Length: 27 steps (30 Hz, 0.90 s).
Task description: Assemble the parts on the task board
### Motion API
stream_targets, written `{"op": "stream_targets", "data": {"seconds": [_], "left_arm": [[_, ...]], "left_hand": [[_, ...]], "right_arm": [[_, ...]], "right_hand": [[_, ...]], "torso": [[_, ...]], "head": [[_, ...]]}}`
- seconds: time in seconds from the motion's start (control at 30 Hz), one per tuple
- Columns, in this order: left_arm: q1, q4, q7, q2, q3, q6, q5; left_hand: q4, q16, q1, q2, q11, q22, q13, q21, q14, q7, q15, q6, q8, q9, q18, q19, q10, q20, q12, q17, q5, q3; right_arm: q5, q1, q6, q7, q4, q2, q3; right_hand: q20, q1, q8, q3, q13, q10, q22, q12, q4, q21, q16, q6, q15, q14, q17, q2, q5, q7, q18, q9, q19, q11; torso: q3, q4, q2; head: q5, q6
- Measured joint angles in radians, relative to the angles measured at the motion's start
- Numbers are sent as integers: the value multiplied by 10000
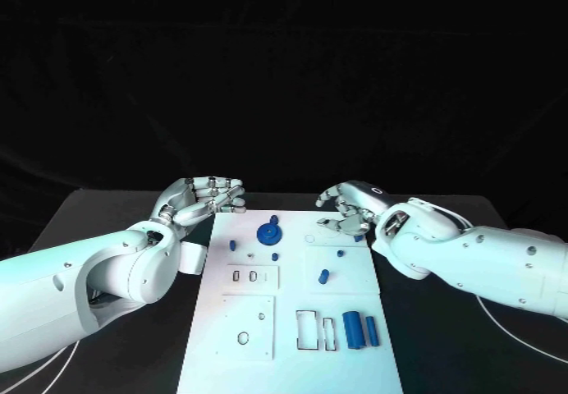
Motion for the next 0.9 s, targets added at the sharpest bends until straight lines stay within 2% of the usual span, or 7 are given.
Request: {"op": "stream_targets", "data": {"seconds": [0.1, 0.23, 0.3, 0.4, 0.53, 0.67, 0.9], "left_arm": [[0, -32, 0, -7, 0, 2, 0], [0, -98, 0, -6, 0, 7, 0], [0, -133, 0, -6, 0, 9, 0], [0, -184, 7, 4, 0, 19, 0], [0, -227, 12, 21, 0, 40, 0], [0, -253, 15, 48, 0, 72, 0], [-2, -289, 18, 54, -1, 112, 1]], "left_hand": [[-28, 0, 0, 0, 0, 0, 0, 0, 0, 0, 0, 0, 0, 0, 0, -36, 0, 36, 0, 0, 0, 29], [0, 0, 0, 0, 0, 10, 0, 4, 0, 0, 0, 0, 0, 0, 0, -36, 0, 36, 0, 10, 0, 57], [0, 0, 0, 0, 0, 10, 0, 34, 0, 0, 0, 0, 0, 0, 0, -36, 0, 36, 0, 10, 0, 57], [0, 0, 0, 0, 0, 17, 0, 34, 0, 0, 0, 0, 0, 0, -1, -36, 0, 36, 1, 17, 0, 57], [0, 0, 0, 0, 0, 19, 0, 34, 0, 0, 0, 0, 0, 0, -1, -36, 0, 36, 1, 20, 0, 56], [0, 0, 0, 0, 0, 18, 0, 34, 0, 0, 0, 0, 0, 0, 0, -36, 0, 36, 1, 20, 0, 56], [0, 0, 0, 0, 0, 17, 0, 33, 0, 0, 0, 0, 0, 0, 0, -36, 0, 36, 1, 19, 0, 56]], "right_arm": [[824, 55, 420, 476, 74, -666, 4], [1876, 49, 950, 1113, 182, -1400, -3], [2222, 27, 1074, 1362, 233, -1669, -4], [2649, -34, 1181, 1682, 203, -1966, -5], [2952, -193, 1231, 1936, 16, -2073, -11], [3071, -400, 1224, 2055, -270, -2025, -17], [3123, -630, 1167, 2107, -664, -1713, -20]], "right_hand": [[-58, 219, 0, 53, 0, -59, 0, 0, -267, -34, 0, 145, -70, 39, 0, -191, -58, -145, 1, 37, 4, -58], [-129, 368, 0, 126, -1, -59, -1, -33, -418, -35, 0, 155, -106, 3, 0, -241, 145, -155, 1, 38, 3, -58], [-129, 425, 0, 178, -1, -22, -1, -34, -473, -35, 0, 155, -106, 3, -1, -195, 294, -155, 1, 39, 3, -95], [-129, 470, -23, 234, -1, -22, -1, -34, -529, -35, 0, 142, -106, 2, -1, -240, 423, -143, 0, 34, 3, -95], [-129, 470, -85, 263, -2, -31, -2, -40, -558, -34, 0, 63, -106, 2, 4, -240, 537, -65, 1, 12, 3, -86], [-129, 470, -167, 301, -2, -78, 6, -97, -597, -34, 0, -2, -106, 2, 8, -240, 571, -1, 0, -10, 3, -38], [-128, 470, -167, 301, -3, -78, 6, -97, -597, -34, 0, -2, -105, 2, 8, -240, 571, -1, 0, -10, 3, -39]], "torso": [[16, -57, -46], [62, -131, -86], [93, -163, -105], [124, -195, -128], [164, -229, -149], [209, -234, -150], [240, -216, -140]], "head": [[-33, 10], [-71, 10], [-118, -4], [-151, -15], [-153, -51], [-153, -76], [-126, -110]]}}
